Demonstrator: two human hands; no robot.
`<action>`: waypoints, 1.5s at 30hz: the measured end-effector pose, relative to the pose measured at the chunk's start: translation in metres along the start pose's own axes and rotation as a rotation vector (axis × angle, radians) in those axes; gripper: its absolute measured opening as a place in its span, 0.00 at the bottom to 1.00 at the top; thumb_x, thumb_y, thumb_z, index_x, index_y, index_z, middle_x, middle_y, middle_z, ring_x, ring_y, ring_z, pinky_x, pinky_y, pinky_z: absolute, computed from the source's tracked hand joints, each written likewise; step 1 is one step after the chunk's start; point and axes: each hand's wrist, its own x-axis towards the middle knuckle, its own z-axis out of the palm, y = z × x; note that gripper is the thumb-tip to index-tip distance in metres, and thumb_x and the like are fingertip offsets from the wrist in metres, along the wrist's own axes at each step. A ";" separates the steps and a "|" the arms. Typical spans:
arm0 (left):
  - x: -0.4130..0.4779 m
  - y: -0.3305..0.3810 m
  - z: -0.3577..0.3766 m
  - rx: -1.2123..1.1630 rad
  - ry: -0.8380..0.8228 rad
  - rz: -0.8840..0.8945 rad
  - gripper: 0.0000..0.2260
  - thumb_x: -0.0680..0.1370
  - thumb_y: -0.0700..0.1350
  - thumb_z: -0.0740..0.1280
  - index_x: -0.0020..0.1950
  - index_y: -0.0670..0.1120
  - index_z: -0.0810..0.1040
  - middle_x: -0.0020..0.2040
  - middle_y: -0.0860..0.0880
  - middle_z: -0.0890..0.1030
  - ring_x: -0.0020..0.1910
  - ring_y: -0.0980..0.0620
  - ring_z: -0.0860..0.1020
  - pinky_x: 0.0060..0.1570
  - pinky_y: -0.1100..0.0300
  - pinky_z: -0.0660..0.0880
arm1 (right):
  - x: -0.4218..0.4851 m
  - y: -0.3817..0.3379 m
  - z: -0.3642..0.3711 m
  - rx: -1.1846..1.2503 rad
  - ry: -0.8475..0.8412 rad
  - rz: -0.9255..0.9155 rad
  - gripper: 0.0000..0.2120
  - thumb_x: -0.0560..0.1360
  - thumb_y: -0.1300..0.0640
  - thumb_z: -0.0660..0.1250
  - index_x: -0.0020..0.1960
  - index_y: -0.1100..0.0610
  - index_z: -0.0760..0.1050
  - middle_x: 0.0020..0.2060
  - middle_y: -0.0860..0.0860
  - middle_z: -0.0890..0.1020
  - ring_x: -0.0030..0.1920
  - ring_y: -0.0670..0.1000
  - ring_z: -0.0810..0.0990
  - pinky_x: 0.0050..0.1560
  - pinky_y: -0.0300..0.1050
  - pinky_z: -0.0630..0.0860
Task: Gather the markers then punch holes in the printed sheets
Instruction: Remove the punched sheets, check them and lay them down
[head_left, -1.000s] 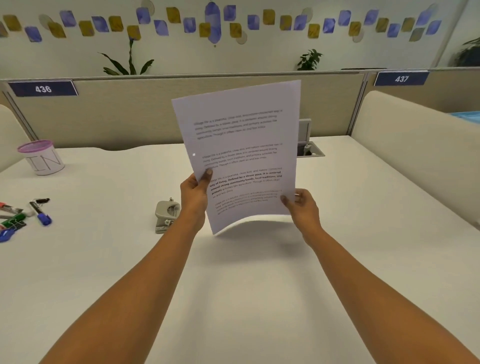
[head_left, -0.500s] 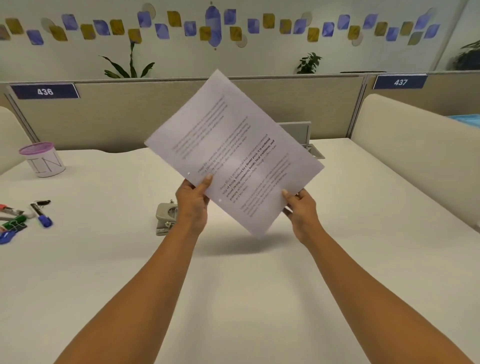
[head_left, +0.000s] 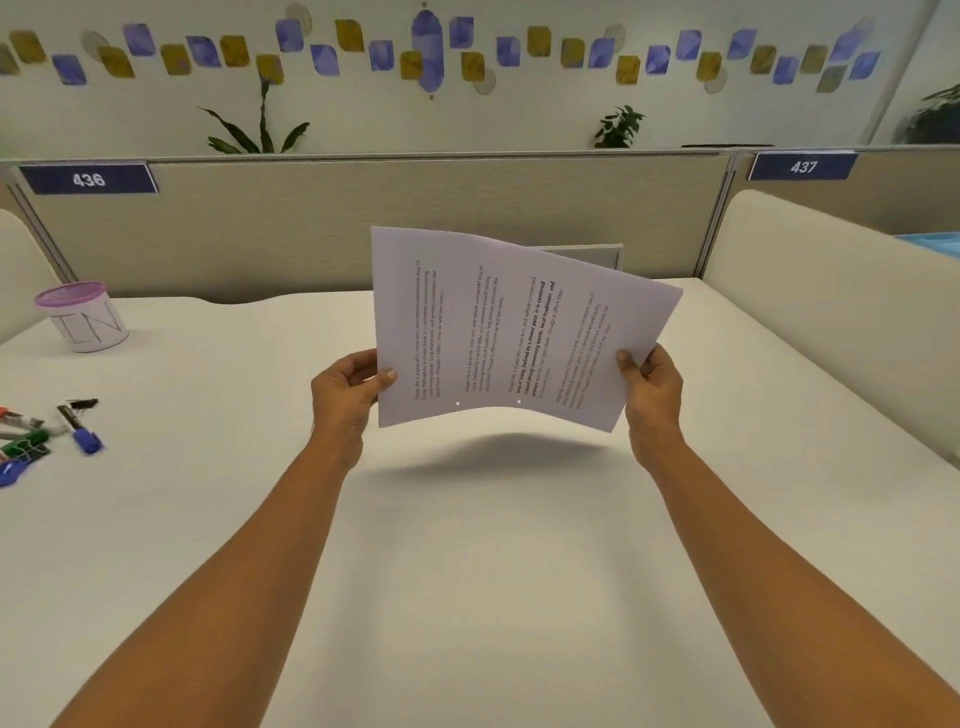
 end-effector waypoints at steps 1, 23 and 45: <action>0.000 -0.002 0.000 0.010 0.000 -0.010 0.14 0.72 0.32 0.69 0.56 0.41 0.77 0.51 0.43 0.81 0.53 0.42 0.79 0.57 0.50 0.76 | -0.001 0.002 -0.002 -0.014 -0.010 0.002 0.03 0.79 0.61 0.60 0.52 0.58 0.70 0.43 0.47 0.78 0.43 0.48 0.78 0.41 0.36 0.76; -0.016 -0.012 0.014 0.094 0.092 -0.025 0.12 0.75 0.37 0.67 0.59 0.38 0.78 0.51 0.46 0.80 0.41 0.51 0.79 0.37 0.68 0.74 | -0.014 0.033 -0.011 -0.406 0.193 -0.026 0.09 0.74 0.59 0.67 0.46 0.59 0.67 0.42 0.55 0.73 0.42 0.53 0.72 0.38 0.34 0.71; -0.021 -0.008 0.030 -0.116 0.098 -0.129 0.19 0.73 0.31 0.67 0.63 0.38 0.72 0.56 0.42 0.79 0.51 0.46 0.77 0.52 0.54 0.75 | -0.018 0.013 0.023 -0.061 -0.170 0.250 0.15 0.77 0.68 0.60 0.62 0.60 0.72 0.52 0.58 0.81 0.54 0.57 0.80 0.52 0.50 0.79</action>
